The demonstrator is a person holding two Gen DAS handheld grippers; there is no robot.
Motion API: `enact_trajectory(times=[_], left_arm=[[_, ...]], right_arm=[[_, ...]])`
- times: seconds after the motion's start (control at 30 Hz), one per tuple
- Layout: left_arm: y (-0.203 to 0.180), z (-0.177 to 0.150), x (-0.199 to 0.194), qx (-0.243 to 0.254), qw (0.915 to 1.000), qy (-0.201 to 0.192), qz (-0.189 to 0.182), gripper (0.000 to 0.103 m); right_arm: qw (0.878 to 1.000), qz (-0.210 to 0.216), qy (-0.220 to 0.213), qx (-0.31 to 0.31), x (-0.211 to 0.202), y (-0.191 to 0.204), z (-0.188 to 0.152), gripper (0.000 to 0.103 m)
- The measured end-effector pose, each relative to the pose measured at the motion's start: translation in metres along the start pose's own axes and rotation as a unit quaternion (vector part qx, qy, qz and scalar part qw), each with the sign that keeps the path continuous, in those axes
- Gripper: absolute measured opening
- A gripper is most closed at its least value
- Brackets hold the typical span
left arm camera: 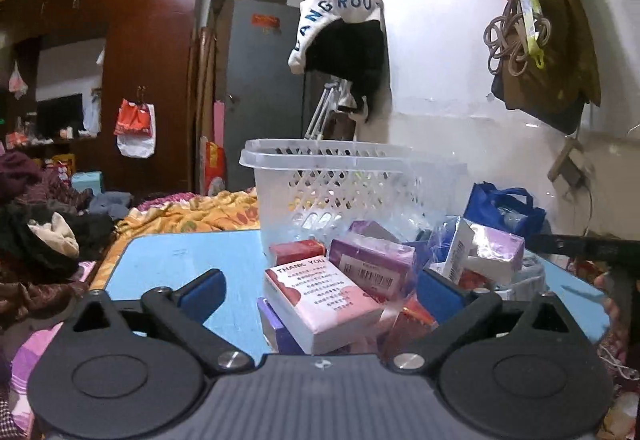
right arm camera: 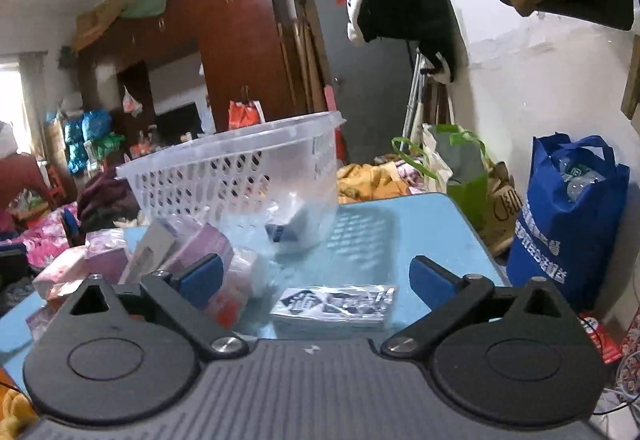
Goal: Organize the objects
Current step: 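Carry both items over the white basket and open both grippers to drop them, then grasp a purple barcoded box with the left gripper while the right gripper grasps a dark purple box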
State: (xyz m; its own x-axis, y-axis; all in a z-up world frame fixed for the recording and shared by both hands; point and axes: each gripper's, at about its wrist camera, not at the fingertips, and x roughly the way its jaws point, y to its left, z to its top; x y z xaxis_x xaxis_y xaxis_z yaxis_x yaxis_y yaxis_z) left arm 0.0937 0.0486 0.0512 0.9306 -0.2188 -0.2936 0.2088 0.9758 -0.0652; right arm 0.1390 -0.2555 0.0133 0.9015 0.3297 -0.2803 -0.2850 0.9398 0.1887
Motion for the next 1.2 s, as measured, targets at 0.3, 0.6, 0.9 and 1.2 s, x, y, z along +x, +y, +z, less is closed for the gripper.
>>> enact_trajectory(times=[0.3, 0.6, 0.9, 1.2], left_arm=[[-0.012, 0.011, 0.015, 0.006, 0.9999, 0.006, -0.011, 0.101], [-0.044, 0.028, 0.065, 0.084, 0.9938, 0.071, -0.019, 0.101], [-0.041, 0.024, 0.084, 0.099, 0.9902, 0.098, -0.013, 0.075], [-0.041, 0.02, 0.067, 0.097, 0.994, 0.045, -0.023, 0.071]], right_arm=[[0.994, 0.059, -0.041, -0.087, -0.02, 0.058, -0.003, 0.092], [0.989, 0.046, 0.001, -0.139, 0.011, 0.08, -0.015, 0.072], [0.991, 0.043, 0.005, -0.13, 0.009, 0.075, -0.018, 0.048], [0.992, 0.044, -0.008, -0.118, 0.0, 0.072, -0.016, 0.047]])
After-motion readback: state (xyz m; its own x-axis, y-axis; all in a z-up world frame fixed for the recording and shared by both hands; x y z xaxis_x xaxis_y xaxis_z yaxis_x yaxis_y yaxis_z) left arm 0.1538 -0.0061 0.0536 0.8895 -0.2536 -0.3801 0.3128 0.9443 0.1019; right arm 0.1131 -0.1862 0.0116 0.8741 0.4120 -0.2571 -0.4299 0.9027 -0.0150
